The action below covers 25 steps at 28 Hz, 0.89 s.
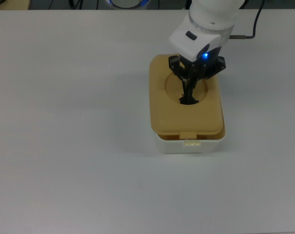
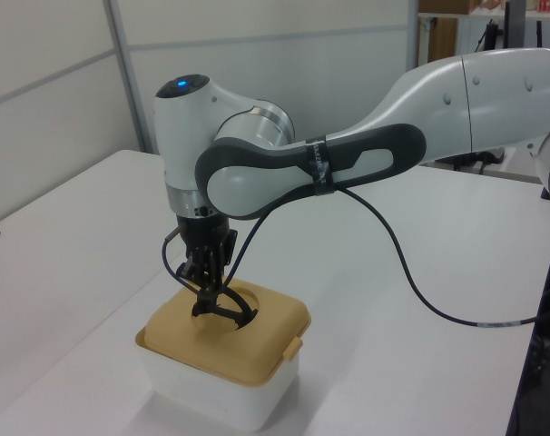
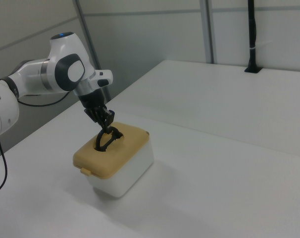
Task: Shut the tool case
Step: 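Set the lid down onto the box rim and press it closed, then open the gripper, release the handle, and raise the gripper away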
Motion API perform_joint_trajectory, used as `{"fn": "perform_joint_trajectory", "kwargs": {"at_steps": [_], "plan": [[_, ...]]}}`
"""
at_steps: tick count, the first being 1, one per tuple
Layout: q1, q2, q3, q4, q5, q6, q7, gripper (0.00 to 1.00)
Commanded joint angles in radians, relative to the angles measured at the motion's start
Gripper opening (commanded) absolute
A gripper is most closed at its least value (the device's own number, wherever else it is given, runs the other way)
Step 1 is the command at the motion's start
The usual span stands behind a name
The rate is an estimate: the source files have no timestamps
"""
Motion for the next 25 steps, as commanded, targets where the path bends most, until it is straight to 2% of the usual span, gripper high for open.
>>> {"fn": "perform_joint_trajectory", "kwargs": {"at_steps": [1,2,3,16,25], "plan": [[0.016,0.020,-0.008,0.025,-0.027,-0.001,0.051,0.94],[0.016,0.020,-0.008,0.025,-0.036,-0.001,0.059,0.99],[0.016,0.020,-0.008,0.024,-0.052,-0.001,0.067,1.00],[0.016,0.016,-0.007,0.025,-0.055,-0.012,0.080,1.00],[0.008,-0.035,-0.016,0.039,-0.044,-0.113,0.022,1.00]]}}
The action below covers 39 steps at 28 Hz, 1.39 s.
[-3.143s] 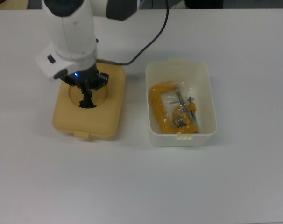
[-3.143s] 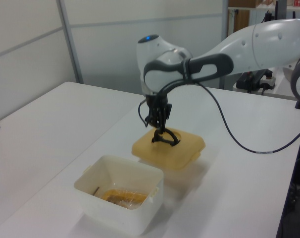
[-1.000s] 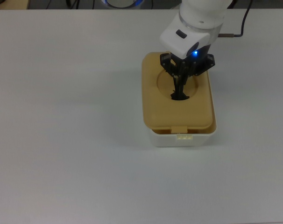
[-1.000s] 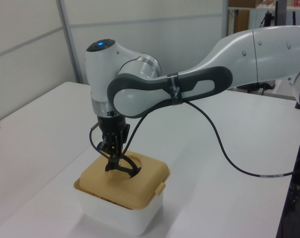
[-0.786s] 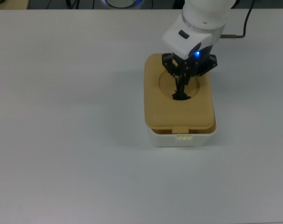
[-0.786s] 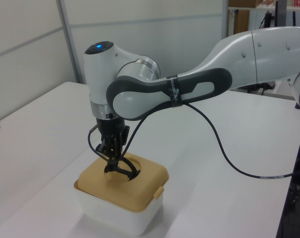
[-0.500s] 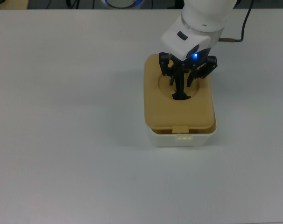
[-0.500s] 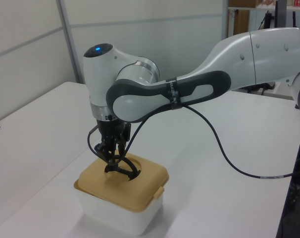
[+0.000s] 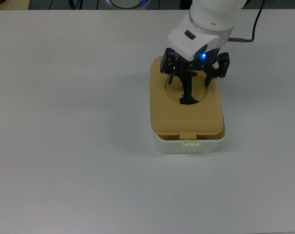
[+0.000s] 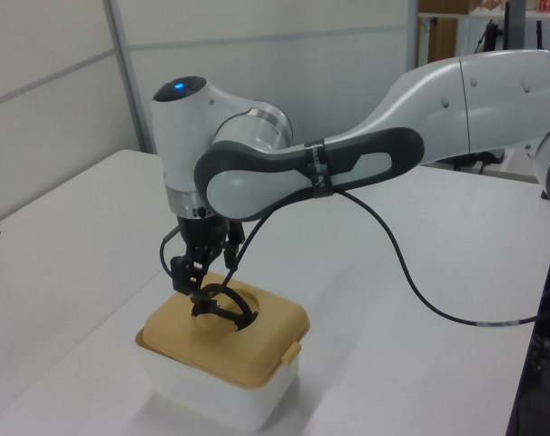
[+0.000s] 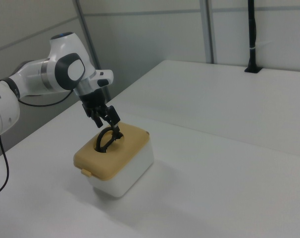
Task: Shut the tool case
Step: 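Open the gripper, release the handle, and raise the gripper away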
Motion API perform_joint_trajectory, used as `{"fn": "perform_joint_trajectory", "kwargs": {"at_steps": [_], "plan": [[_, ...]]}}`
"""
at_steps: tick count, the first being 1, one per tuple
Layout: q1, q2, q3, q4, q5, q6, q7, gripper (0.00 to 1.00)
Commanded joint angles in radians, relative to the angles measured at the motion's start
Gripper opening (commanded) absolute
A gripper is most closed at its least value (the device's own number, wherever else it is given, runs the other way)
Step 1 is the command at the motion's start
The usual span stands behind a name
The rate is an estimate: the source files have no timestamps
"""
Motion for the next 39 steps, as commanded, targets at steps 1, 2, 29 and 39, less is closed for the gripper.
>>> {"fn": "perform_joint_trajectory", "kwargs": {"at_steps": [1,2,29,39], "plan": [[0.004,-0.049,-0.019,0.023,-0.009,-0.109,-0.046,1.00],[0.003,-0.058,-0.020,0.023,-0.007,-0.120,-0.054,1.00],[-0.117,-0.230,-0.276,0.012,0.145,-0.301,-0.402,1.00],[-0.125,-0.235,-0.292,0.012,0.146,-0.301,-0.425,1.00]]}}
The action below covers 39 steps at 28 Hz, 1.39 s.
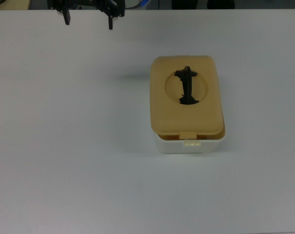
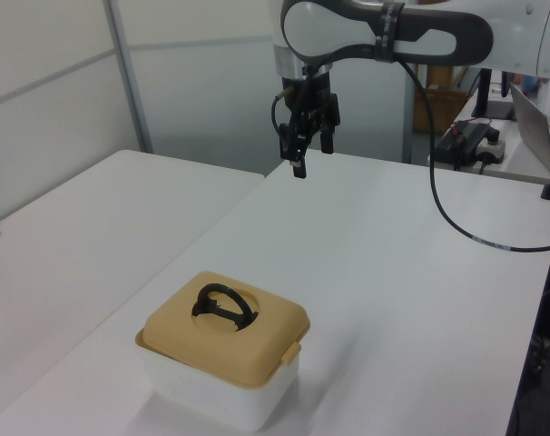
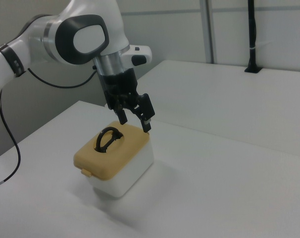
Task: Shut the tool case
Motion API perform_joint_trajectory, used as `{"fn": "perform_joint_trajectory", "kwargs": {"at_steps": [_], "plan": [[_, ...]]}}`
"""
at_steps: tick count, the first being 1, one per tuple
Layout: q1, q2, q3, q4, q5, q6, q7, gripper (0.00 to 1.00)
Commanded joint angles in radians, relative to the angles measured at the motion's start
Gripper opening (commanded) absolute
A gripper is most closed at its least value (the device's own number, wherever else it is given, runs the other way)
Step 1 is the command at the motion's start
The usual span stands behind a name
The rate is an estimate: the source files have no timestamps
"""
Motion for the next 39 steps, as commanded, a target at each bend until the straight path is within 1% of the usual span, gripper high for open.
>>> {"fn": "perform_joint_trajectory", "kwargs": {"at_steps": [1,12,21,24,30,39], "plan": [[-0.006,-0.021,-0.008,-0.019,0.016,-0.012,-0.022,1.00],[-0.013,0.003,-0.008,-0.019,0.008,-0.005,-0.024,1.00],[-0.016,0.003,-0.008,-0.017,0.008,-0.002,-0.022,1.00],[-0.032,0.003,-0.006,-0.017,0.014,0.021,-0.022,1.00],[-0.032,0.003,-0.008,-0.019,0.010,0.024,-0.022,1.00],[-0.033,0.002,-0.006,-0.019,0.016,0.024,-0.022,1.00]]}}
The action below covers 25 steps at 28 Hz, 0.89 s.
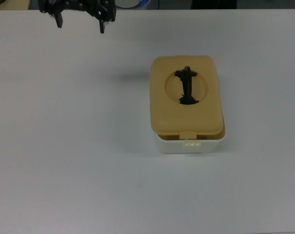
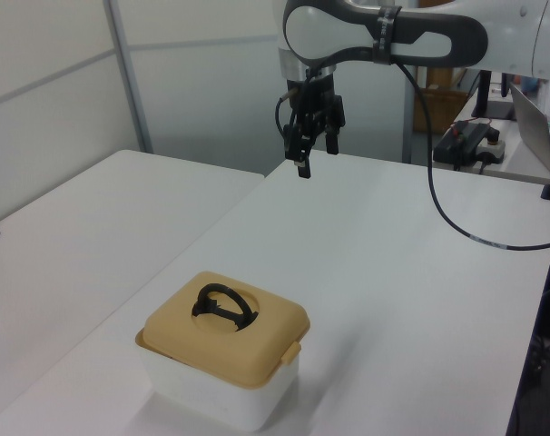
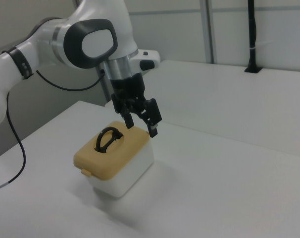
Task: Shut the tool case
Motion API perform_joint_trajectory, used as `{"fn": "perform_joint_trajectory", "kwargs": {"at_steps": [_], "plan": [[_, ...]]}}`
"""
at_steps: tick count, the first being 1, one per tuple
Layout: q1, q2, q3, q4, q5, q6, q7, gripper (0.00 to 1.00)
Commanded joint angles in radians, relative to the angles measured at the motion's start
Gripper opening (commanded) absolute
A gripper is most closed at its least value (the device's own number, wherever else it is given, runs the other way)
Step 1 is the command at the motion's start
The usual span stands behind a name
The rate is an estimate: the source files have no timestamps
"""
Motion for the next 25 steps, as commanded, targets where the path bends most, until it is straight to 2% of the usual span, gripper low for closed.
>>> {"fn": "perform_joint_trajectory", "kwargs": {"at_steps": [1,25], "plan": [[-0.002,-0.011,-0.007,-0.015,0.015,0.020,-0.022,1.00],[-0.010,-0.012,-0.007,-0.013,0.019,0.034,-0.020,1.00]]}}
